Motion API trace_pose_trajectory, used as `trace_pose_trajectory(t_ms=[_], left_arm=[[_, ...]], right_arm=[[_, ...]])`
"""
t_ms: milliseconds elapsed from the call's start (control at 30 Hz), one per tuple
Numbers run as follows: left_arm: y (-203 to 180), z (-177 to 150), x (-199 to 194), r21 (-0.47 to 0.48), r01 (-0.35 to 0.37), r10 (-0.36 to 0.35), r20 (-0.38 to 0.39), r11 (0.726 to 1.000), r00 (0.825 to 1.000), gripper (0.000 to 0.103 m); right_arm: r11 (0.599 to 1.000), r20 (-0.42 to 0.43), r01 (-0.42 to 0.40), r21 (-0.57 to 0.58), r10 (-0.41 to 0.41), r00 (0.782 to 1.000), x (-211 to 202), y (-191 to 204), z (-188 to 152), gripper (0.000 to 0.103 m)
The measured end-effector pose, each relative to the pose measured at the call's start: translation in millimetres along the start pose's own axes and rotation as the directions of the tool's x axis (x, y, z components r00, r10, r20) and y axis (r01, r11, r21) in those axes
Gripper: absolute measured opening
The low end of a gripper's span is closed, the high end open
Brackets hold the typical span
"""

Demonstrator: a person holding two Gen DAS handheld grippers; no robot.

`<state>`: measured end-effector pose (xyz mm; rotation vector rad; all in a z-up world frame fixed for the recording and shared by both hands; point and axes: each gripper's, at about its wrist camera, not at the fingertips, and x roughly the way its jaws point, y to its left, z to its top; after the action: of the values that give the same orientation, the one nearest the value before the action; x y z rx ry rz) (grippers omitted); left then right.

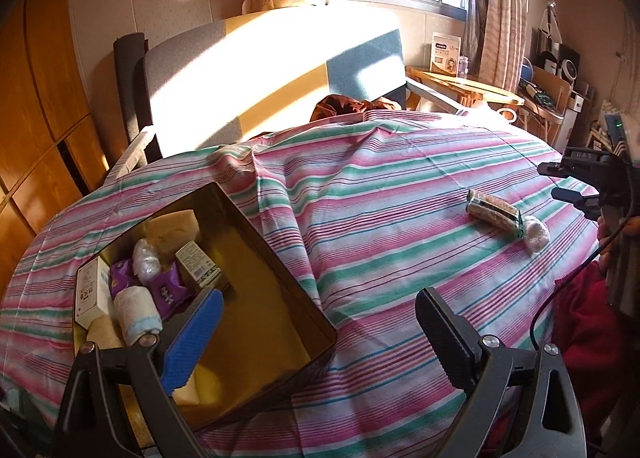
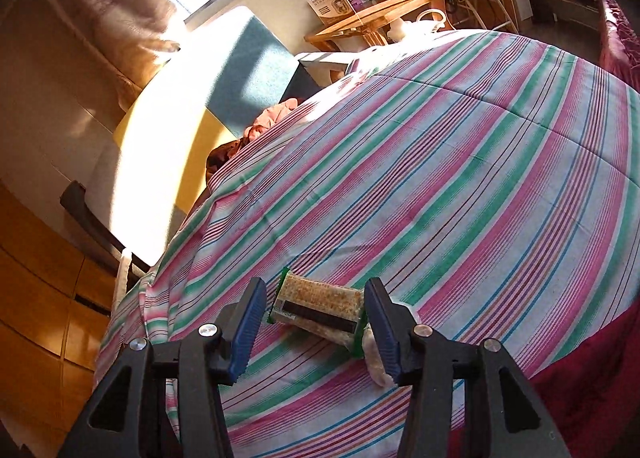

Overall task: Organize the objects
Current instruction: 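Move the right tool to the cracker bar while the left tool approaches it, then grasp the plastic-wrapped cracker bar with the left tool and lift it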

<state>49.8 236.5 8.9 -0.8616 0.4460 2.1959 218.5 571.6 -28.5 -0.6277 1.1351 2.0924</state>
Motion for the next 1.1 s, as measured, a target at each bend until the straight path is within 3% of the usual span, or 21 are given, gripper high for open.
trace_pose_trajectory(t_ms=[433, 633, 767, 900, 1100], left_arm=[[-61.1, 31.1, 52.6, 0.043, 0.142, -0.137, -0.090, 0.989, 0.986, 0.098], [-74.9, 39.9, 86.3, -0.021, 0.212, -0.212, -0.170, 0.977, 0.962, 0.094], [-85.8, 47.1, 108.7, -0.087, 0.276, -0.289, -0.224, 0.957, 0.931, 0.085], [-102.0, 55.8, 135.2, -0.170, 0.333, -0.369, -0.278, 0.928, 0.887, 0.078], [-138.1, 75.4, 170.0, -0.266, 0.391, -0.465, -0.334, 0.881, 0.820, 0.077]], right_arm=[[0.984, 0.036, -0.124, 0.127, 0.120, 0.992, -7.0, -21.6, 4.2, 0.057], [0.973, 0.059, -0.165, 0.158, 0.158, 0.986, -9.0, -26.1, 4.8, 0.057], [0.966, 0.072, -0.183, 0.182, 0.172, 0.982, -10.8, -30.3, 4.8, 0.058], [0.960, 0.084, -0.197, 0.197, 0.184, 0.979, -12.0, -32.6, 4.3, 0.067], [0.956, 0.090, -0.216, 0.200, 0.201, 0.975, -12.3, -33.2, 3.3, 0.067]])
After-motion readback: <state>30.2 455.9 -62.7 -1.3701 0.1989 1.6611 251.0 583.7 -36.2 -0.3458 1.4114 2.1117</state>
